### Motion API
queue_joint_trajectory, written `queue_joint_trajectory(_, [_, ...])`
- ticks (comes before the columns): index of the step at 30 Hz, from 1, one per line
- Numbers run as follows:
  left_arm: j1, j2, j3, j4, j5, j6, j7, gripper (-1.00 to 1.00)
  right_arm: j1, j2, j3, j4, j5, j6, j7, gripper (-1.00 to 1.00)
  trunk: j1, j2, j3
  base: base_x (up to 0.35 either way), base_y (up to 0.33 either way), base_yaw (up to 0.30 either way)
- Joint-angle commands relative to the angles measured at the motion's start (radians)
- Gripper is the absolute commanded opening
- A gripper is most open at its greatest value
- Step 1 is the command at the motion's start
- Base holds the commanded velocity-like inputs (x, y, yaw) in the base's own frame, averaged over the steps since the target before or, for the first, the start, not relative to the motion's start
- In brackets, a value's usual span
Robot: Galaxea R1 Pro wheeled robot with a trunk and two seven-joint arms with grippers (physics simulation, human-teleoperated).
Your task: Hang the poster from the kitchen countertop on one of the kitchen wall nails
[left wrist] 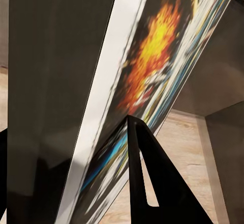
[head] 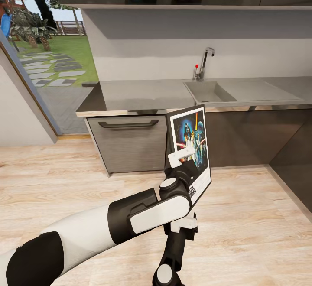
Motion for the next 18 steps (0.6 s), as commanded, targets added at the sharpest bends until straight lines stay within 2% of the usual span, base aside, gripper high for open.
queue_joint_trajectory(1, [-0.001,0.0,-0.001,-0.001,0.005,-0.009,0.002,-1.0,-0.001,0.0,0.002,0.0,0.0,0.006,-0.005,1.0,0.0,-0.001,-0.001,0.0,0.0,0.0])
queue_joint_trajectory(18, [-0.001,0.0,-0.002,-0.001,0.006,-0.009,0.004,-1.0,0.0,0.0,0.003,-0.001,0.0,0.006,-0.005,1.0,0.0,-0.001,-0.001,0.0,0.0,0.0])
